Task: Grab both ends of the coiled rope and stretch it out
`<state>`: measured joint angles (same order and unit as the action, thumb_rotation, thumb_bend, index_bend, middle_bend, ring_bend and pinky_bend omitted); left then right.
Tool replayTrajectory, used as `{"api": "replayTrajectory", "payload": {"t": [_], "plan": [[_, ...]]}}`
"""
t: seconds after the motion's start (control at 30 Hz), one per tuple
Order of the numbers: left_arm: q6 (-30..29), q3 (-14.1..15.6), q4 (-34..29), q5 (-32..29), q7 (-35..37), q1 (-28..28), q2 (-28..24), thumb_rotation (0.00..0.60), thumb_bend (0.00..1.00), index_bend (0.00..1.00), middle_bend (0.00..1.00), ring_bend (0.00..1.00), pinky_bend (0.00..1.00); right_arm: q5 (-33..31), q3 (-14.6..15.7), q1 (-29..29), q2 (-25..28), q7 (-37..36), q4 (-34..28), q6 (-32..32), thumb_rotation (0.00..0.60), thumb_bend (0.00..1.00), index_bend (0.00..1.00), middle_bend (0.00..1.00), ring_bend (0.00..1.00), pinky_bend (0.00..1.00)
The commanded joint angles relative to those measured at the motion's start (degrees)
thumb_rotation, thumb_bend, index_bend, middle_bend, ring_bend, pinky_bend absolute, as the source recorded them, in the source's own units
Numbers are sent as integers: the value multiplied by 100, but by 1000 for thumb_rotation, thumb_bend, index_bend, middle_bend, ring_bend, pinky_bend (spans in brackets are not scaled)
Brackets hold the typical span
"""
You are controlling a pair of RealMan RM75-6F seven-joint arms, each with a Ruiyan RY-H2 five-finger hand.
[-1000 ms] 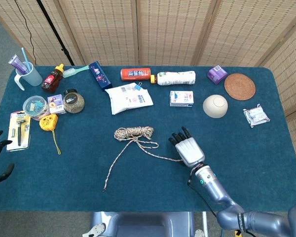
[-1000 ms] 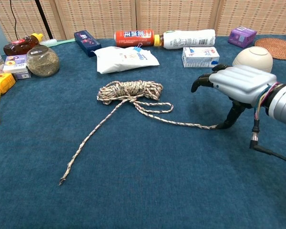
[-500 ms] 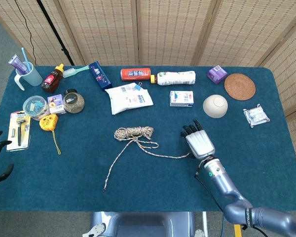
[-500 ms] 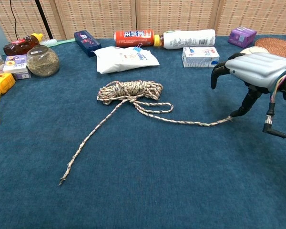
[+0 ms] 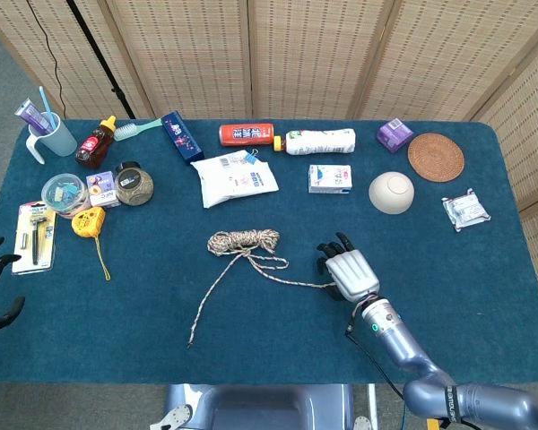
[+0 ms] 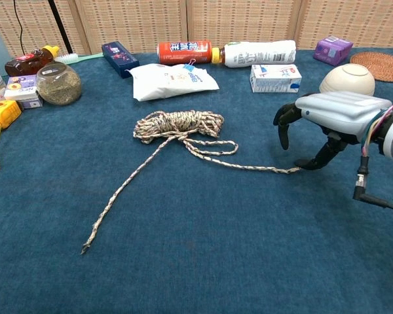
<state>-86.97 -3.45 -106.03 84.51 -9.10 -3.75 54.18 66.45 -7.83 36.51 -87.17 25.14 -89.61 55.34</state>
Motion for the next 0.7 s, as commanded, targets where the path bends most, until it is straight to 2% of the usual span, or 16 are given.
{"api": "replayTrajectory", "payload": {"t": [0.03,0.7], "plan": [[10,1,4,6,5,-9,8,600,274,266,122,106,0,-36,13,17,-102,-24,83,20,600,346,469,204,179,0],[-10,-15,13,-10,-17,-20,-3,600,274,266,122,87,0,-89,119,-39,-527,-70,555,206,600,355,485,211,166,0]]}}
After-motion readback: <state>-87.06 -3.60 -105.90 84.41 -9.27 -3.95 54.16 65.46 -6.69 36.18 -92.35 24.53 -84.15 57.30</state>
